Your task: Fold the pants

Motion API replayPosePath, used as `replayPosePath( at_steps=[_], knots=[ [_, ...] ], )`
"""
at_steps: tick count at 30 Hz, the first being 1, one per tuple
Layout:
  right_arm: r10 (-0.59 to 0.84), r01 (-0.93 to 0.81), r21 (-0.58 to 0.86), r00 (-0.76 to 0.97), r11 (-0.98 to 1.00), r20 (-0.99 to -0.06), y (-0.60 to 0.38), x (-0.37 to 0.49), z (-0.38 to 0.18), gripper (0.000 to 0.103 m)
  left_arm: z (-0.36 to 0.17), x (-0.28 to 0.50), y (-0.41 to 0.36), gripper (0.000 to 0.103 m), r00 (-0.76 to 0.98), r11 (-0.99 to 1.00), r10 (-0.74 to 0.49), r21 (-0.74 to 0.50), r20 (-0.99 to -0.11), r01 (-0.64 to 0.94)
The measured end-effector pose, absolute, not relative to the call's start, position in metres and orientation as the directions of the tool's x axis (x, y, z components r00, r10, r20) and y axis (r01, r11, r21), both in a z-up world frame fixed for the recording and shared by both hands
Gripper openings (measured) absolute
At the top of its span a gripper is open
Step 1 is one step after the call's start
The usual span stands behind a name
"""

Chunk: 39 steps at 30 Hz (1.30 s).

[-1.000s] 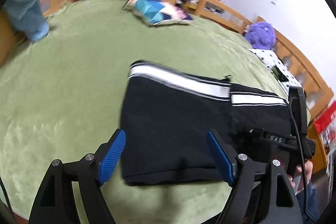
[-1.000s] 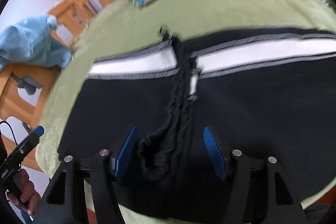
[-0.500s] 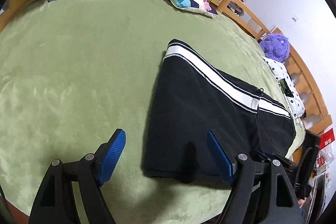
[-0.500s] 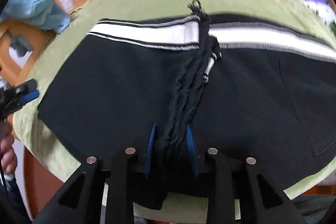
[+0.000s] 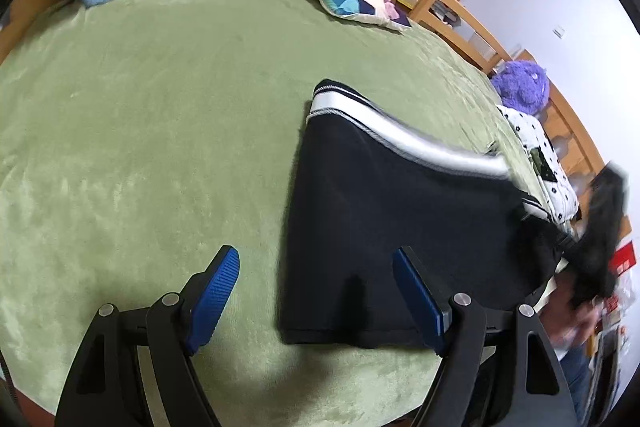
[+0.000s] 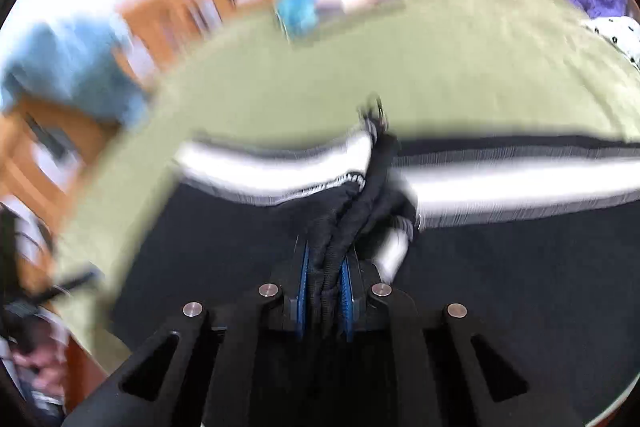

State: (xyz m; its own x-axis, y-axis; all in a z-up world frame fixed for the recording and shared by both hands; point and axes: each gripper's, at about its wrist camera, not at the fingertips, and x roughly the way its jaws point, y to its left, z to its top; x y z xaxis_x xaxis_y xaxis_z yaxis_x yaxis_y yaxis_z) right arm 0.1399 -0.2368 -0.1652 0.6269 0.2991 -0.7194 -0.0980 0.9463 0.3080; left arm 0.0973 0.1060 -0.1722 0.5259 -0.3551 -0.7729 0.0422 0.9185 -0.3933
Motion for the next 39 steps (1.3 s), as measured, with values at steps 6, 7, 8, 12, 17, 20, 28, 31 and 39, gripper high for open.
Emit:
replayPosePath(
  at_steps=[6,7,8,12,17,20,28,31,39],
  knots=[
    [0.163,-0.028,0.173,0.508,0.985,-0.846,-0.265,0.173,-0.202,0.044,-0.174,0.116,0.089,0.078,0.523,0.906,-0.387,-0.418,-0.760,0.063],
    [0.148,-0.035,0.149,0.468,0.988,-0.872,-0.264,0.174,-0.214,0.046,-0.175,0.119,0.086,0.078,0.520,0.903,-0.394,-0.424,-0.758,0.067],
    [0.159,-0.054,0.150,0.427,0.987,-0.890,-0.263,0.173,-0.226,0.046,-0.177,0.122,0.082,0.078,0.518,0.901,-0.399,-0.427,-0.756,0.072],
    [0.180,-0.055,0.176,0.494,0.983,-0.851,-0.276,0.146,-0.212,0.050,-0.184,0.132,0.069,0.076,0.499,0.926,-0.359,-0.366,-0.788,0.088],
    [0.100,0.044,0.154,0.584,0.987,-0.806,-0.324,0.111,-0.181,0.051,-0.199,0.150,0.067,0.067,0.447,0.925,-0.367,-0.372,-0.816,0.080],
    [0.034,0.156,0.167,0.622,0.974,-0.782,-0.382,0.086,-0.163,0.053,-0.204,0.159,0.067,0.062,0.434,0.928,-0.359,-0.363,-0.826,0.077],
    [-0.201,0.464,0.101,0.555,0.880,-0.807,-0.520,0.042,-0.181,0.068,-0.211,0.190,0.058,0.062,0.388,0.922,-0.386,-0.370,-0.837,0.119],
    [-0.166,0.499,0.152,0.536,0.853,-0.828,-0.553,0.045,-0.204,0.068,-0.216,0.202,0.054,0.062,0.364,0.918,-0.394,-0.380,-0.844,0.114],
    [-0.034,0.495,0.338,0.600,0.800,-0.799,-0.584,0.080,-0.241,0.079,-0.230,0.228,0.049,0.062,0.343,0.895,-0.443,-0.429,-0.828,0.120]
  ],
)
